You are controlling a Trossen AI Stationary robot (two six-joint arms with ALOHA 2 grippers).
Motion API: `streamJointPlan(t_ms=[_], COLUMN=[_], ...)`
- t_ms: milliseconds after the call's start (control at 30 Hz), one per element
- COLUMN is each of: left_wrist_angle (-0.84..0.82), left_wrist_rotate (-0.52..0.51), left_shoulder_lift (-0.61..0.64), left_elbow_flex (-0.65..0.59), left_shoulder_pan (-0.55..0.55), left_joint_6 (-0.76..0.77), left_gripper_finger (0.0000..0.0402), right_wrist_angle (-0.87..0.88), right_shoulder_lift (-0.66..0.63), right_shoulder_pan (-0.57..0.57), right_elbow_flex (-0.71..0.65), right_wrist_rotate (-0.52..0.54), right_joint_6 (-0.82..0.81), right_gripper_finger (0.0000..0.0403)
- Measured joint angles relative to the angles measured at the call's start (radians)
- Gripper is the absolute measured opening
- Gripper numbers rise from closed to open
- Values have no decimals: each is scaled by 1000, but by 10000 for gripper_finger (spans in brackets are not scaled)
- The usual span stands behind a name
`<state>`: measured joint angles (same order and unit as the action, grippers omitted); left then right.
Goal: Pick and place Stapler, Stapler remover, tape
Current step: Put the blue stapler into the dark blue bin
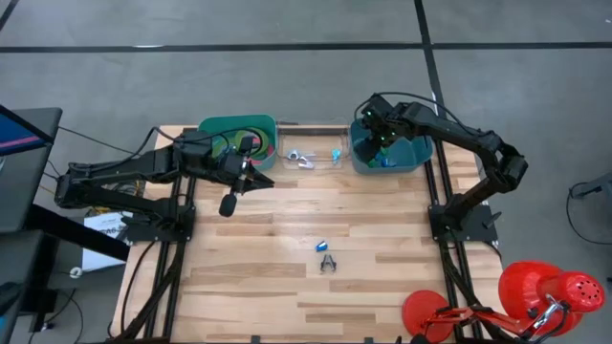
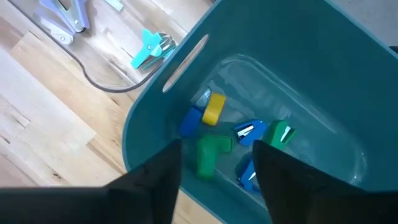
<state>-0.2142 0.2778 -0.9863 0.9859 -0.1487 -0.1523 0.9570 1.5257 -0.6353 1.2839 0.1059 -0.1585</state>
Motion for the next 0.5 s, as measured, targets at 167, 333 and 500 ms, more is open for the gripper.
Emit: streamJointPlan(t_ms=[167,333,500], left_wrist_angle=[4,7,11], left_wrist_rotate=[0,0,0], left_shoulder_lift=[0,0,0], left_elbow_flex=[0,0,0], left_shoulder_pan=[0,0,0], left_joint_6=[0,0,0], left_gripper_finger=[21,21,21], right_wrist_angle=[-1,-13,-41], right_shoulder_lift=[0,-8,-49], right_shoulder_pan=[26,83,167], right_elbow_flex=[0,0,0], right_wrist_rotate=[-3,-29,-31], right_joint_6=[11,12,39], right_gripper_finger=[228,239,239])
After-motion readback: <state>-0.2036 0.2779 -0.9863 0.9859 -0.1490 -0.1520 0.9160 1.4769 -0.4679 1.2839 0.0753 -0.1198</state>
